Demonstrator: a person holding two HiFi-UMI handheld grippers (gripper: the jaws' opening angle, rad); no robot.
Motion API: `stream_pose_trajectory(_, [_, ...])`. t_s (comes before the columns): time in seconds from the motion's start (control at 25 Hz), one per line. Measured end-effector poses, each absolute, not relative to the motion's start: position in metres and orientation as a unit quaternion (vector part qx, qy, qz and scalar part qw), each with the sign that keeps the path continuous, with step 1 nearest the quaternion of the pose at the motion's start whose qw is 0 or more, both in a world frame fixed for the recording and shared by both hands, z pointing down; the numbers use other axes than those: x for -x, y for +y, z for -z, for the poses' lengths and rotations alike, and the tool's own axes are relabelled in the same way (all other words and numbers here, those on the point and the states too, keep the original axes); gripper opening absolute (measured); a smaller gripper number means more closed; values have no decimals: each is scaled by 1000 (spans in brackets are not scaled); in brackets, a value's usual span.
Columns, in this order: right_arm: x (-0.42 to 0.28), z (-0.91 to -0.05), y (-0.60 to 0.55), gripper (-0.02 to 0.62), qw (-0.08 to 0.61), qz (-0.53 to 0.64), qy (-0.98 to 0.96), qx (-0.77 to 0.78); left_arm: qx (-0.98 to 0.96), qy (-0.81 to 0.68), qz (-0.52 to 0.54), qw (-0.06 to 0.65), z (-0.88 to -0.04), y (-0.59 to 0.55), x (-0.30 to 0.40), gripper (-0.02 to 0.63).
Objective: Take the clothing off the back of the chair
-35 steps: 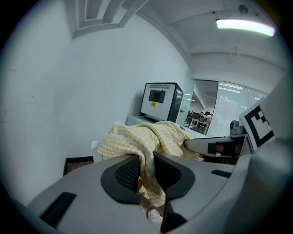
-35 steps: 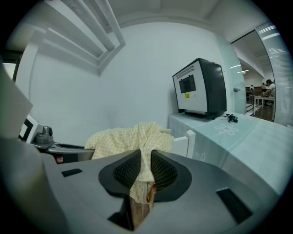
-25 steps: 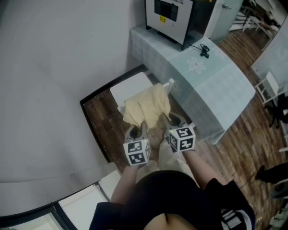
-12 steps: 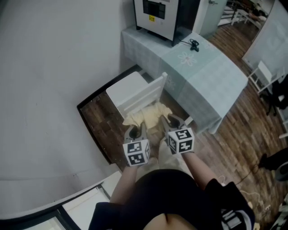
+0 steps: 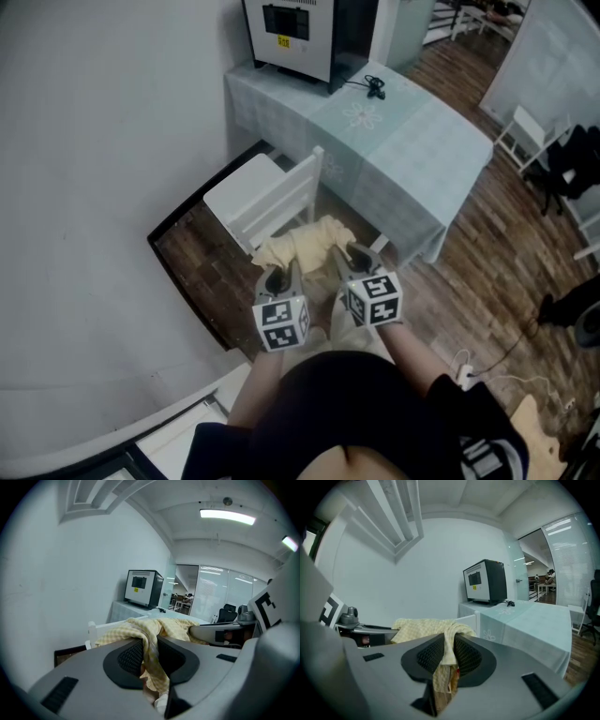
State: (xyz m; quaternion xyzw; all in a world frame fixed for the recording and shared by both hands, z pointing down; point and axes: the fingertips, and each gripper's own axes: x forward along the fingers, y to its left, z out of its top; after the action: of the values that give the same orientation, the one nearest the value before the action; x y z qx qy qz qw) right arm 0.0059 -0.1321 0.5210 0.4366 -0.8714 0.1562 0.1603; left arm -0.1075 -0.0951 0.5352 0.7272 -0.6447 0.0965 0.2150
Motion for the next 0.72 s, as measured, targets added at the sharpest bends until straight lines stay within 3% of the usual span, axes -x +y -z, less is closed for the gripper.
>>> stream_pose_trajectory(0.72, [-42, -504, -123, 75, 137, -152, -849, -488, -767, -604, -95, 195, -522, -108, 76, 64])
